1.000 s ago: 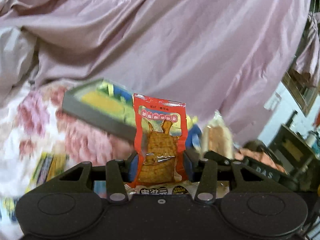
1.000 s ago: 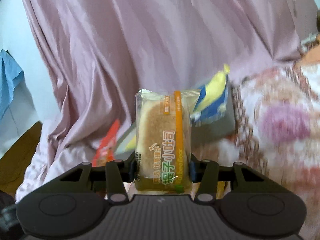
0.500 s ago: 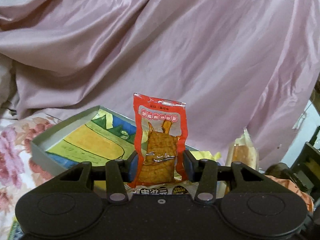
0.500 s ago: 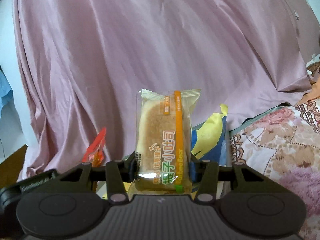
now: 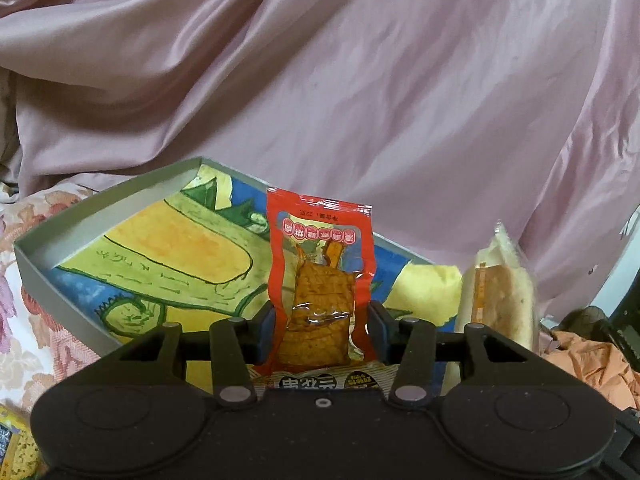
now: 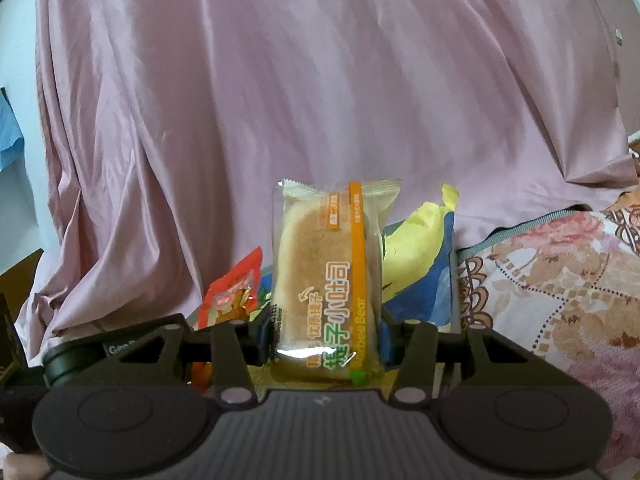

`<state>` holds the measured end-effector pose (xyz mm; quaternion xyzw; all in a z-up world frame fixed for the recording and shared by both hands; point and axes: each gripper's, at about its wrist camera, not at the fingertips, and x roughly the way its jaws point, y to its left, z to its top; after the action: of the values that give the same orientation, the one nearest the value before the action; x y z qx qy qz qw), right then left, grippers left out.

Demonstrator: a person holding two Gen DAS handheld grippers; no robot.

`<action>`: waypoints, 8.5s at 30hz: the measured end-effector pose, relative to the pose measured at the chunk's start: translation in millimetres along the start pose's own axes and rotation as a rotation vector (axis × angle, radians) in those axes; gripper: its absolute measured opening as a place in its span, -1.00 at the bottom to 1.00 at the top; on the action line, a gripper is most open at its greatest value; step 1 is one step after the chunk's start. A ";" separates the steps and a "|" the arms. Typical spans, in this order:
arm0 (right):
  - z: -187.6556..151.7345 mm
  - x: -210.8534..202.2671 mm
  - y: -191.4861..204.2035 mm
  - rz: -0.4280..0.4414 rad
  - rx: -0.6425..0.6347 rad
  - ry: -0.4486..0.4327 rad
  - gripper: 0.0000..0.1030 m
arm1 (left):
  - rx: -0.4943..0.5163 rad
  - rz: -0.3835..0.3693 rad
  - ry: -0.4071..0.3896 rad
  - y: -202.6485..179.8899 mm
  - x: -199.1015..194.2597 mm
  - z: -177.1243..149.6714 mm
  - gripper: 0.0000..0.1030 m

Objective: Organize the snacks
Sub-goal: 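Lower the red packet into the box with the left tool while the right tool releases the cake bun, then withdraw both open tools from the box back over the snacks, then move the left tool toward the navy Se milk stick while the right tool approaches the blue fish packet, then grasp the navy milk stick with the left tool while the right tool grasps the blue packet, then lift both held snacks and carry them toward the grey box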

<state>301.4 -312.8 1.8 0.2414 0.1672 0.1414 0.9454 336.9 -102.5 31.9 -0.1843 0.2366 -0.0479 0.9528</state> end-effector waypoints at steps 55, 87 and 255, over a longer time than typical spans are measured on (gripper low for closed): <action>-67.3 -165.8 83.4 -0.151 -0.202 -0.124 1.00 | 0.110 0.094 -0.114 76.4 -226.0 -54.0 0.98; -150.6 -142.5 133.0 -0.157 -0.460 0.321 1.00 | 0.220 0.202 0.134 133.6 -238.1 -125.3 0.99; -77.5 -71.1 143.2 -0.102 -0.961 -0.260 -0.65 | 0.163 0.066 0.140 38.4 -130.0 -10.1 -0.42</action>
<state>180.7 -185.0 27.4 -0.2142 -0.0242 0.1246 0.9685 217.5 -47.0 65.6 -0.0947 0.3039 -0.0484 0.9468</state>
